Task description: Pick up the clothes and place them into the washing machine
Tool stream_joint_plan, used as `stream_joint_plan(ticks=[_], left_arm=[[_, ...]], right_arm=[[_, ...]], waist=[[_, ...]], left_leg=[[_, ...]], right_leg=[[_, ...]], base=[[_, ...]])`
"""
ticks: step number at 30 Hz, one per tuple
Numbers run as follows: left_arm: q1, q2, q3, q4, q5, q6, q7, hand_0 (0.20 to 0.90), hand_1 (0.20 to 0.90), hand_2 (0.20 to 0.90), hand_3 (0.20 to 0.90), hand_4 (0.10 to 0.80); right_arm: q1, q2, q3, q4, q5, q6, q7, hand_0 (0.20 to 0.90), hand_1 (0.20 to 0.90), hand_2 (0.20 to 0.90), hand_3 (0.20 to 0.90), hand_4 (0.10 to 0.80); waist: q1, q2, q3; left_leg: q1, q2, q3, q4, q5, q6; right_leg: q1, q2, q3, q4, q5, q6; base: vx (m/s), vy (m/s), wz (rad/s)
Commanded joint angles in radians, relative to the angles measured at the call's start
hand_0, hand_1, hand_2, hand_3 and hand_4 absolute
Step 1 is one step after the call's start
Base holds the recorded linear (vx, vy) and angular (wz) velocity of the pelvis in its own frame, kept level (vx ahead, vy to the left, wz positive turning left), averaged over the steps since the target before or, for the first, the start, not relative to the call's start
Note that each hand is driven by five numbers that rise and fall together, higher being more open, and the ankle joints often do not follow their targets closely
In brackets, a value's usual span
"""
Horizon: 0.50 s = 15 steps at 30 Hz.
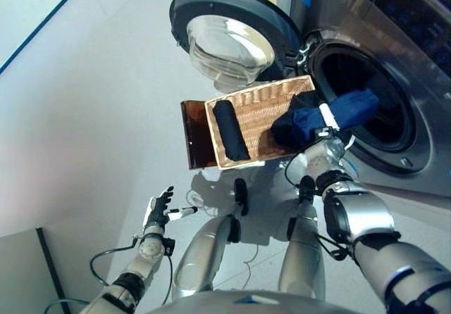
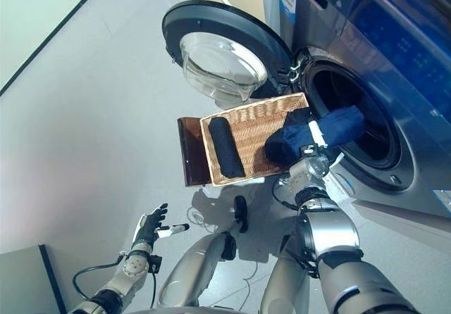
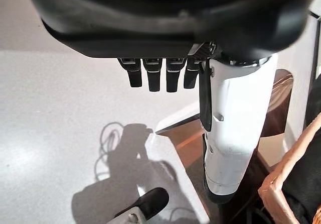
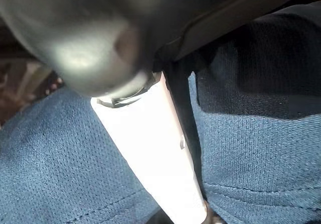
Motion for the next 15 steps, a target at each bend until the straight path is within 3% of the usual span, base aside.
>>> stream_joint_plan(ticks=[1,6,13,15], left_arm=[[-0.001,0.025,0.002,-0.008,-0.034,-0.038,0.024,0.9,0.9,0.9,0.9,0.8],[-0.002,0.019,-0.002,-0.028,-0.06,-0.041,0.022,0.9,0.9,0.9,0.9,0.8],[0.018,0.024,0.001,-0.066,-0.078,-0.055,0.019,0.9,0.9,0.9,0.9,0.8],[0.033,0.036,0.006,-0.091,-0.078,-0.066,0.014,0.9,0.9,0.9,0.9,0.8]], right_arm=[[-0.141,-0.122,0.0,-0.095,0.055,-0.126,0.026,0.2,0.2,0.2,0.2,0.3],[-0.214,-0.187,-0.044,-0.128,0.129,-0.196,0.006,0.2,0.2,0.2,0.2,0.3],[-0.304,-0.34,-0.035,-0.18,0.069,-0.229,-0.07,0.2,0.2,0.2,0.2,0.3],[-0.368,-0.447,0.003,-0.195,0.003,-0.231,-0.114,0.2,0.2,0.2,0.2,0.3]], waist=[[0.028,0.052,-0.013],[0.034,0.063,-0.004],[0.042,0.092,-0.001],[0.047,0.109,-0.004]], left_leg=[[-0.084,0.012,-0.043,0.104,-0.086,-0.107],[-0.116,0.022,-0.044,0.109,-0.084,-0.113],[-0.137,0.027,-0.043,0.105,-0.077,-0.118],[-0.142,0.027,-0.045,0.097,-0.067,-0.124]], right_leg=[[-0.008,0.004,-0.019,0.079,-0.107,-0.029],[-0.054,0.015,-0.015,0.113,-0.126,-0.034],[-0.097,0.018,-0.005,0.151,-0.143,-0.035],[-0.117,0.017,-0.003,0.17,-0.153,-0.035]], base=[[0.0,0.0,0.0],[0.005,-0.015,0.02],[-0.011,-0.005,-0.02],[-0.031,-0.018,0.04]])
